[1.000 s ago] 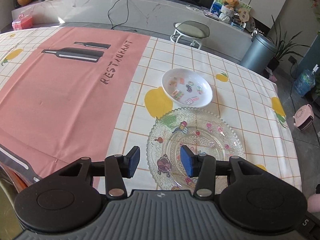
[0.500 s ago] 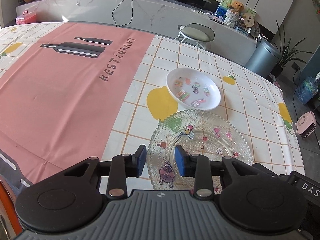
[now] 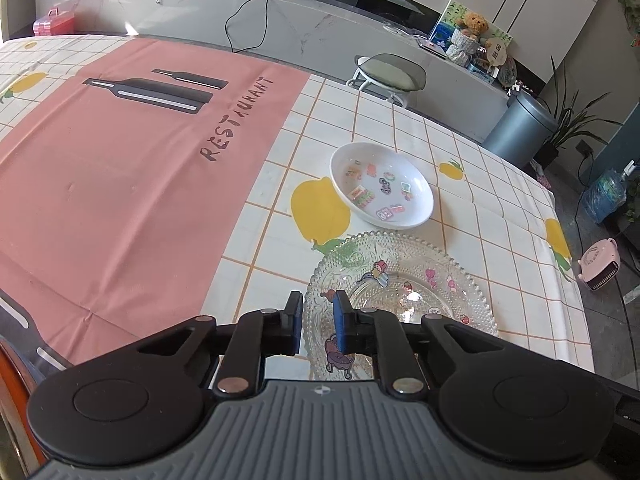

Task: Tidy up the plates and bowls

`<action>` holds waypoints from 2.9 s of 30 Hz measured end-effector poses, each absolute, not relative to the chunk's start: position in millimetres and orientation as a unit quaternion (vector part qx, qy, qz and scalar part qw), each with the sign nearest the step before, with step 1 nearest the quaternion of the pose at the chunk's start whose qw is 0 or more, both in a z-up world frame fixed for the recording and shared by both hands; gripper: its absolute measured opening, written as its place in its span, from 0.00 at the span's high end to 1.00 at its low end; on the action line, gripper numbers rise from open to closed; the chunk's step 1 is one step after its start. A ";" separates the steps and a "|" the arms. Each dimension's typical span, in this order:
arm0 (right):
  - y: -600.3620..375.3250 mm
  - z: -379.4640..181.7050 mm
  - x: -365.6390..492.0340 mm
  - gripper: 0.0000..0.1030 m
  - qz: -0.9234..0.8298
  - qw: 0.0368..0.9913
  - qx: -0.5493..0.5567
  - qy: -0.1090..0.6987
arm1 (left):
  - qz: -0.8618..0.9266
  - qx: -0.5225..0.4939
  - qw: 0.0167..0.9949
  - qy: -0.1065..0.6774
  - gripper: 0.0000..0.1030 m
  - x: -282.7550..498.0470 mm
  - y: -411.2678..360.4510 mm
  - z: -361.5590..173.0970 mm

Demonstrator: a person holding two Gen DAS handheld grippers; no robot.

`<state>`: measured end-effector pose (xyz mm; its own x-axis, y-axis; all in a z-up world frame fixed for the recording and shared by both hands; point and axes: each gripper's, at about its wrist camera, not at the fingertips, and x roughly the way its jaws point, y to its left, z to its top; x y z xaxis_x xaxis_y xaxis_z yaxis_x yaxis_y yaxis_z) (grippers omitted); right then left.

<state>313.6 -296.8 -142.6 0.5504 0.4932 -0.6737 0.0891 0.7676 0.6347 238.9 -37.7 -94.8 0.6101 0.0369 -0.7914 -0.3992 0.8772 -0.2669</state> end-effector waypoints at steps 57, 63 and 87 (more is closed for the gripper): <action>-347.1 -95.7 133.1 0.94 0.029 0.838 0.302 0.453 | -0.023 -0.172 0.873 0.455 0.86 109.7 -75.8 -71.4; -345.3 -99.1 132.9 0.92 0.025 0.840 0.292 0.457 | -0.026 -0.154 0.875 0.459 0.86 110.0 -79.4 -74.6; -331.7 -103.0 134.0 0.90 0.019 0.855 0.242 0.458 | -0.031 -0.117 0.872 0.473 0.91 113.2 -81.9 -82.5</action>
